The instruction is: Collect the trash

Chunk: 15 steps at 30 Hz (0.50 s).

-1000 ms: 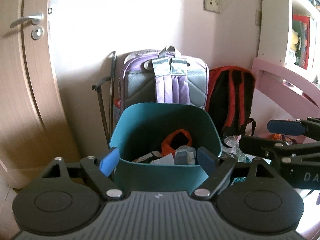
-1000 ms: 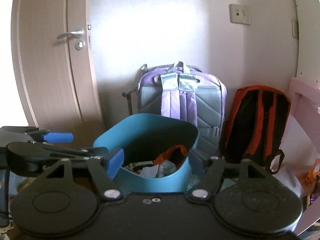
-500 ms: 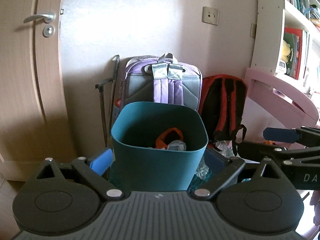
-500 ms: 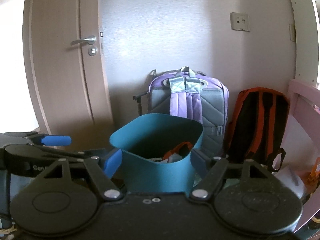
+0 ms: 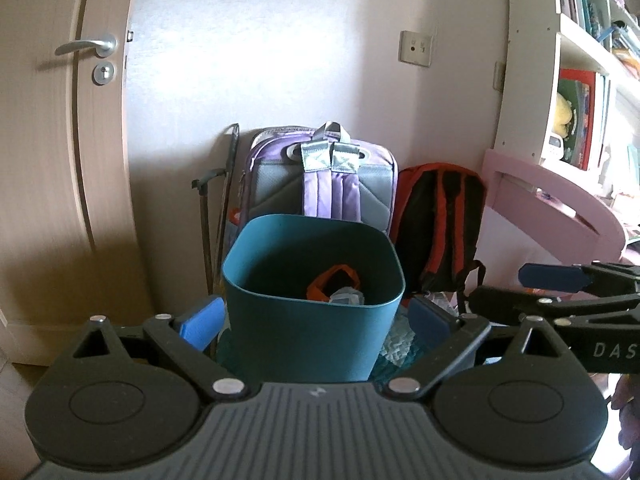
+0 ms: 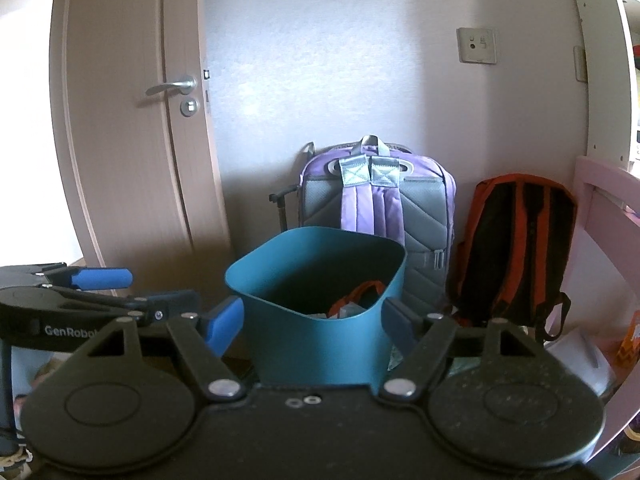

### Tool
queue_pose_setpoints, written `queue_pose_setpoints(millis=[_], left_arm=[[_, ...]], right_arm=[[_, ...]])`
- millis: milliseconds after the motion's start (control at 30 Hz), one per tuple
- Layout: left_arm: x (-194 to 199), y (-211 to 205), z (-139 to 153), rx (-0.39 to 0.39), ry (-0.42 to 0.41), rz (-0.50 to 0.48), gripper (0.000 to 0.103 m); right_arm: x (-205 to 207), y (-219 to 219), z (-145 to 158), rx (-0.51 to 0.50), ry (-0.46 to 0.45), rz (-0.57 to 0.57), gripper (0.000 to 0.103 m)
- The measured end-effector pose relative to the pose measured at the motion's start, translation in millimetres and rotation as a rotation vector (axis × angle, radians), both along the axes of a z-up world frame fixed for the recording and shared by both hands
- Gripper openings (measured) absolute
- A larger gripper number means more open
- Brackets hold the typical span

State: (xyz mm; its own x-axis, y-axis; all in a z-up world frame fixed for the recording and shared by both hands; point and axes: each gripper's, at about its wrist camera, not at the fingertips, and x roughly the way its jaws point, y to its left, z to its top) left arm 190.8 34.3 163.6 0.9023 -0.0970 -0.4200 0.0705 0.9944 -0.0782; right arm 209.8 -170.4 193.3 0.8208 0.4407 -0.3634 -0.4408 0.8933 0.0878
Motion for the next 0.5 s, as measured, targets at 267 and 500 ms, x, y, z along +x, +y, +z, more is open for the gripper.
queue_pose_setpoints(millis=[267, 500], left_arm=[[-21, -5, 5, 0.023, -0.050, 0.010, 0.099], [-31, -6, 8, 0.018, -0.060, 0.009, 0.099]], right_arm=[[-18, -4, 2, 0.004, -0.021, 0.005, 0.076], [-29, -5, 4, 0.004, -0.031, 0.005, 0.076]])
